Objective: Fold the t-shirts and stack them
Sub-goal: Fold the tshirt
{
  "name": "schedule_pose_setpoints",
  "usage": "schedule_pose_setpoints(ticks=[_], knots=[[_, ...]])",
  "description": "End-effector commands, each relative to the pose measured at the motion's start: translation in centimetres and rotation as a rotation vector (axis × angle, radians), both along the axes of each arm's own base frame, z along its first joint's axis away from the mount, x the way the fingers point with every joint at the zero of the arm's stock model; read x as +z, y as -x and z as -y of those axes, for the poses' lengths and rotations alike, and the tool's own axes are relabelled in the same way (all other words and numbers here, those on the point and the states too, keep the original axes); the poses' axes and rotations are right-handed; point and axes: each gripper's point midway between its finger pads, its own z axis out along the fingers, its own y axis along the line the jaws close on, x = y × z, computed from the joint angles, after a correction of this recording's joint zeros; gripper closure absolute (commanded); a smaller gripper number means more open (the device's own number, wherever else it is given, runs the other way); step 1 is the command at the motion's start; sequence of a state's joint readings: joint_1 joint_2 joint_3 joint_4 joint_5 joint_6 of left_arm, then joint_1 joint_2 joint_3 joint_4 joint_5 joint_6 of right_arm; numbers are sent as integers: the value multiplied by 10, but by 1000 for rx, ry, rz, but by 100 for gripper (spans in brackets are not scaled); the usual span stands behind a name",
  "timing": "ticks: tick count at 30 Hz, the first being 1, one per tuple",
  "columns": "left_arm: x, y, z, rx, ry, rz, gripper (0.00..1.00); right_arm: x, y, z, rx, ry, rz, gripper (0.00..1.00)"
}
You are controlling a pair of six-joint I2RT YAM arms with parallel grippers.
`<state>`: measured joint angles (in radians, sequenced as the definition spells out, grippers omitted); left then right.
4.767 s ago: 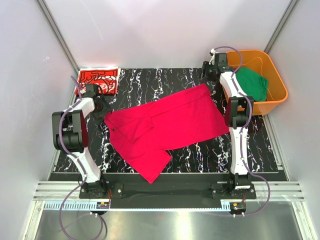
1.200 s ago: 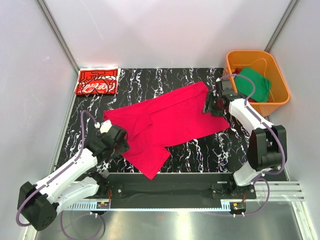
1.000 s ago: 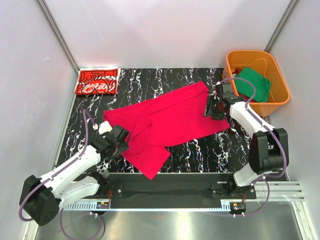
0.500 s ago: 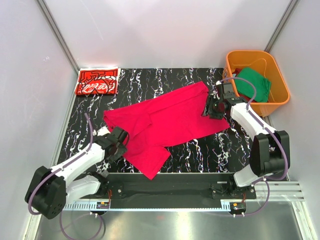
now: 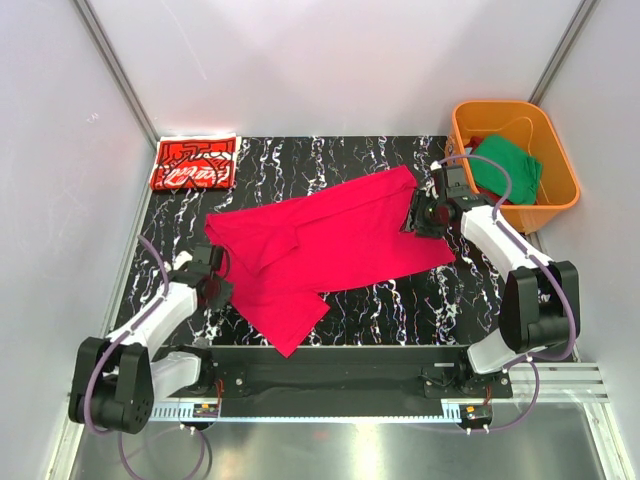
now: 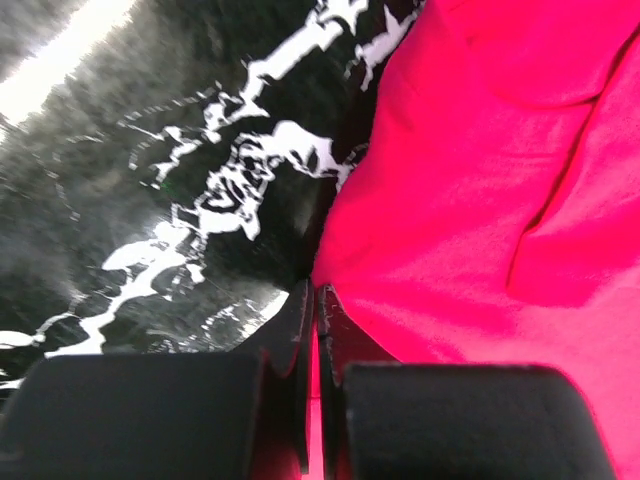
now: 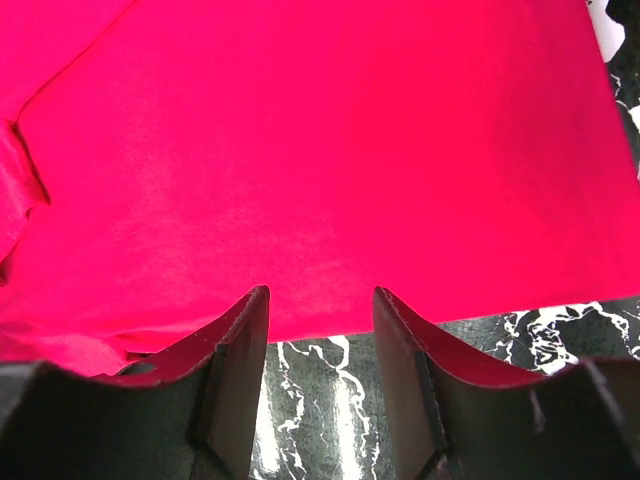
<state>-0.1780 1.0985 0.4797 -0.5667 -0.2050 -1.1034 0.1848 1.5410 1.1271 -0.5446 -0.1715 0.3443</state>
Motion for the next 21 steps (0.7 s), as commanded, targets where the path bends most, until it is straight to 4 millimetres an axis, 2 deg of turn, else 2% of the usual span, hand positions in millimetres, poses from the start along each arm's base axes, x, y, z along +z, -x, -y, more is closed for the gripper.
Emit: schedule_pose_setpoints(ticks=[1,3,6,9,10,14,15,18,21], knots=[[0,10,-16,-24,-77,-41,94,-1,0,-6,7,-6,-4,47],[3,16,-17,-21,-81,-50,71,-7,2,-2,-4,14,-29,47],[9,23,-4,-37,-9,-14,40,-14,3,8,-45,61,-58,47],[17,39,9,-68,20,6,30,-22,4,21,-101,107,-73,48],[26,39,13,-63,34,43,30,-22,1,23,-123,98,-66,48],[34,59,26,-117,47,53,36,-22,0,30,-185,-5,-48,50],[34,63,32,-149,52,55,38,-23,2,38,-212,-24,-49,51],[21,70,39,-160,62,37,43,-21,1,46,-243,-43,-35,52],[10,73,56,-204,110,13,49,-21,2,58,-276,-42,-34,52]])
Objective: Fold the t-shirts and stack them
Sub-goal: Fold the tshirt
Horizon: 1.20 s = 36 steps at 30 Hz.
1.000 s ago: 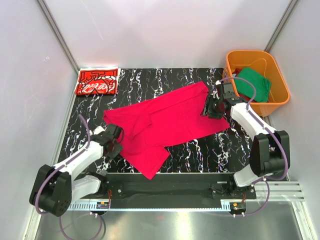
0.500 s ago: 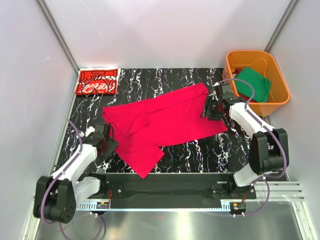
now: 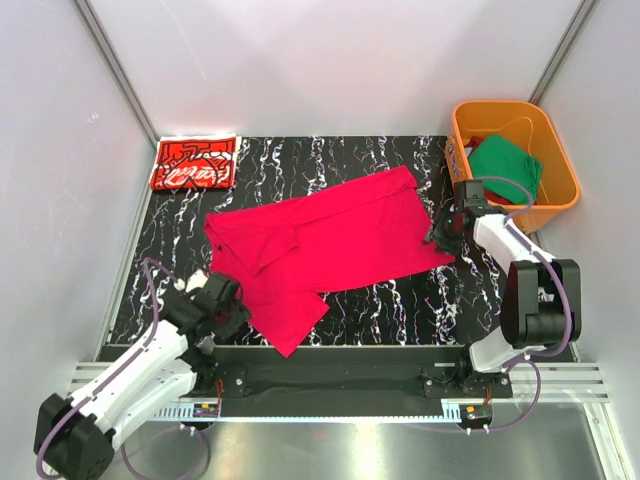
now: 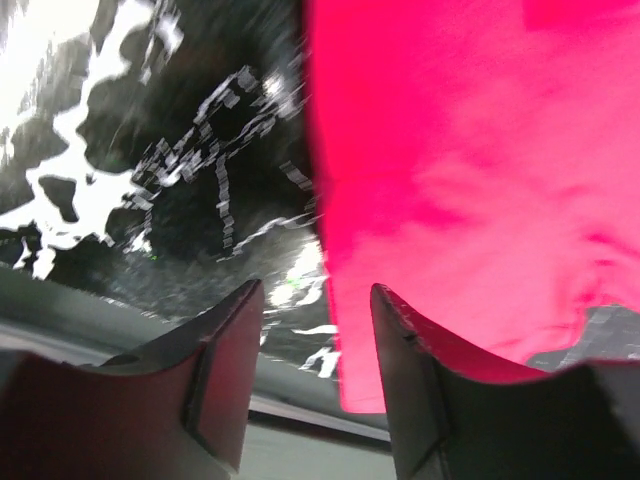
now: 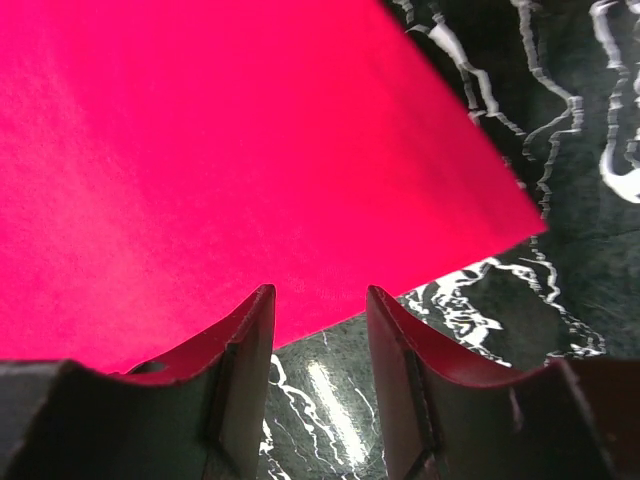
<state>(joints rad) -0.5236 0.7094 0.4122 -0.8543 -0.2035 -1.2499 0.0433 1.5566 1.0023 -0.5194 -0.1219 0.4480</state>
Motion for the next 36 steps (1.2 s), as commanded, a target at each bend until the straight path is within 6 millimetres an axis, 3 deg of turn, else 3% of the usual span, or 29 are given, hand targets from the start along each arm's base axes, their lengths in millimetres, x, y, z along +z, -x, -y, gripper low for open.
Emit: schedule_pose_setpoints(ticks=[1,9,16,21,28,32,36], knots=[[-10,2,15,15,44,-27,49,23,-13,7,-40,-32,101,52],[-8,-3,34,-39,0,-23,49,16,-11,23,-75,-33,86,52],[-19,13,30,-19,-63,-99,54,19,-12,27,-79,-12,89,52],[-28,7,34,-28,-112,-137,54,15,-7,30,-95,2,73,52],[-35,0,33,-28,-118,-94,74,17,-4,33,-77,29,79,52],[-32,1,33,-44,-117,-88,100,17,-2,35,-82,40,79,51],[-24,3,31,-35,-102,-79,100,15,2,35,-88,39,74,50]])
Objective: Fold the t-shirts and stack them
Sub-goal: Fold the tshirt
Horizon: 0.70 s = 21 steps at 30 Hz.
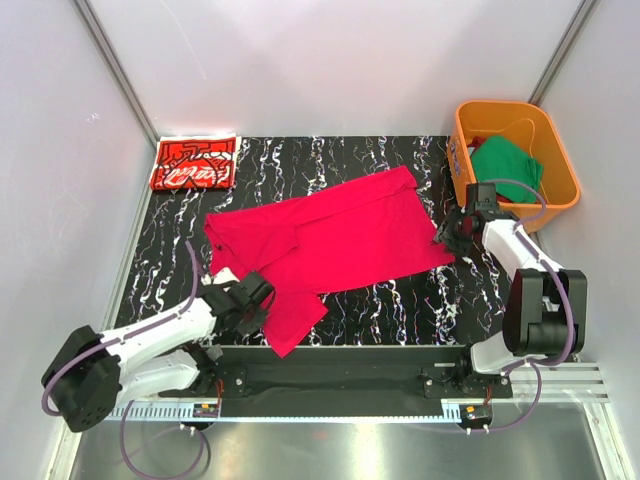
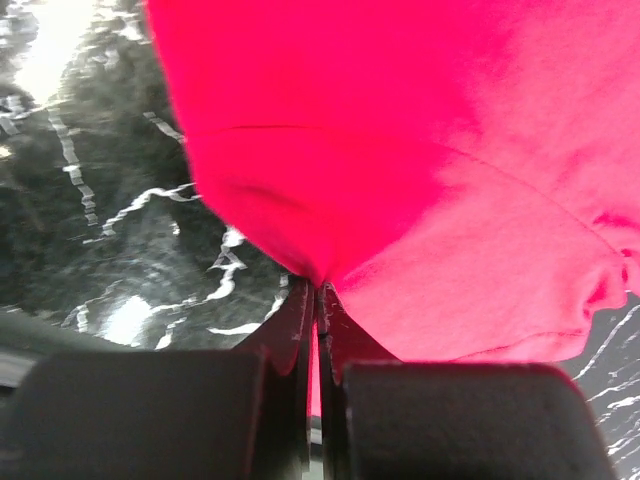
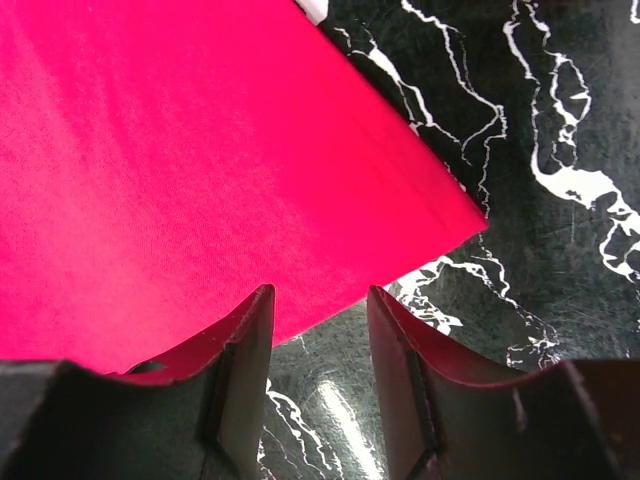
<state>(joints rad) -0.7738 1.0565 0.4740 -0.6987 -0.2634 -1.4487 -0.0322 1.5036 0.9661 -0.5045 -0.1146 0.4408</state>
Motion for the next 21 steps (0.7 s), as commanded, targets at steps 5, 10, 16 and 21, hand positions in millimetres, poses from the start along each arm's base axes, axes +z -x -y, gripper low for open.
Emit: schedule_pose_setpoints(ticks=[5,10,16,21], knots=[[28,4,-30,22,-88,57,100,0,9,15,-62,57,19,49],[39,6,-38,31,-97,82,100,-7,14,15,-127,34,21,48],[37,7,-36,20,-80,85,100,-25,36,16,-162,37,-8,47],[40,2,-34,12,-82,103,100,-43,41,19,-188,45,-34,47]])
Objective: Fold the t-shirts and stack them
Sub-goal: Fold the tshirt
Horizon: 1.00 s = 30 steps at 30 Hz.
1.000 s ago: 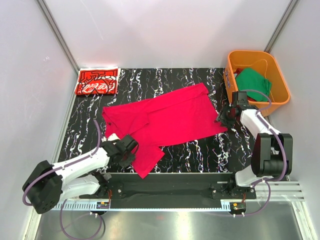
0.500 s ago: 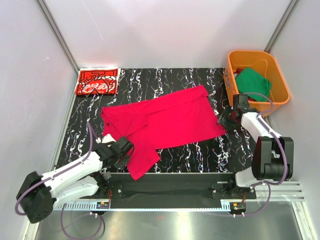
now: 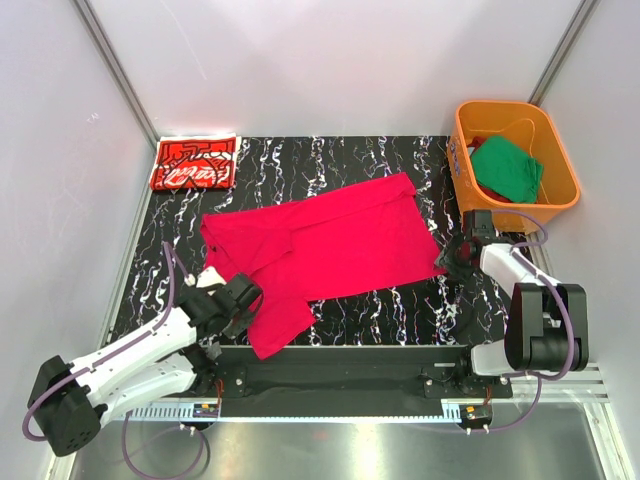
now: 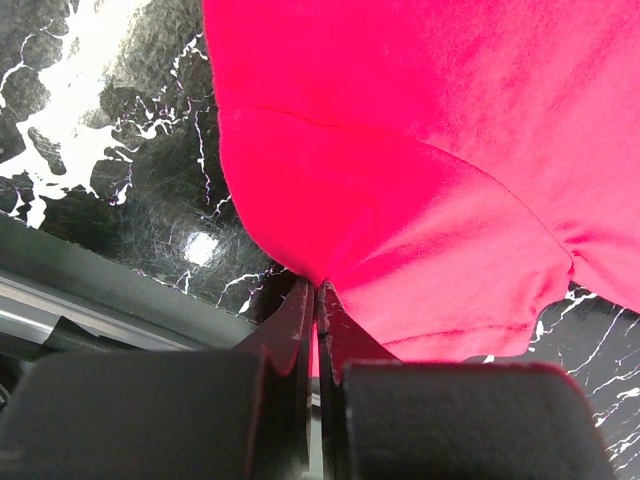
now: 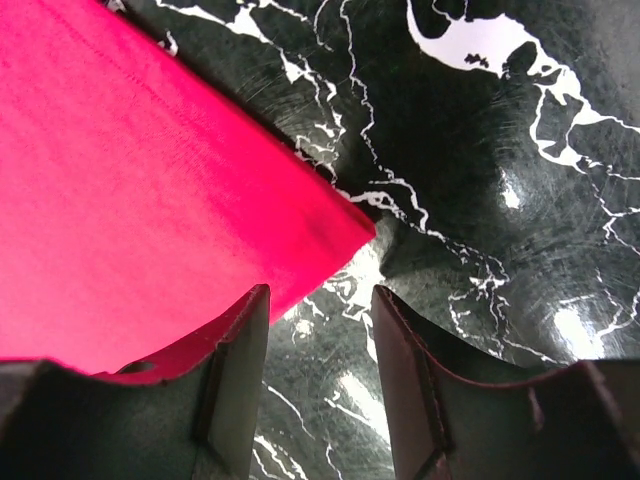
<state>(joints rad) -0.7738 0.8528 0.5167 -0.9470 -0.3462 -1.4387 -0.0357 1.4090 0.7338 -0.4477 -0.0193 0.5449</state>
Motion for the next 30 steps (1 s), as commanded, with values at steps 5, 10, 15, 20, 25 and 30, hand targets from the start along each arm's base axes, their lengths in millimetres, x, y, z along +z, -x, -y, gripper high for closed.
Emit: schedule_pose_setpoints(ticks=[5,10,15,20,25,30], knots=[[10,-11,0,-13,-21,52,100,-11,-19,6,-76,0,50,47],[10,-10,-1,-13,-15,58,100,-23,-19,4,-86,-12,11,51],[11,-9,-2,-14,-10,66,100,-20,-19,5,-83,-4,20,64],[18,-12,-5,-22,-20,95,100,-10,-19,5,-58,0,46,100],[35,-24,-1,-43,-29,139,100,14,-28,5,-27,18,106,100],[53,-36,1,-51,-50,186,100,34,-39,3,31,19,151,100]])
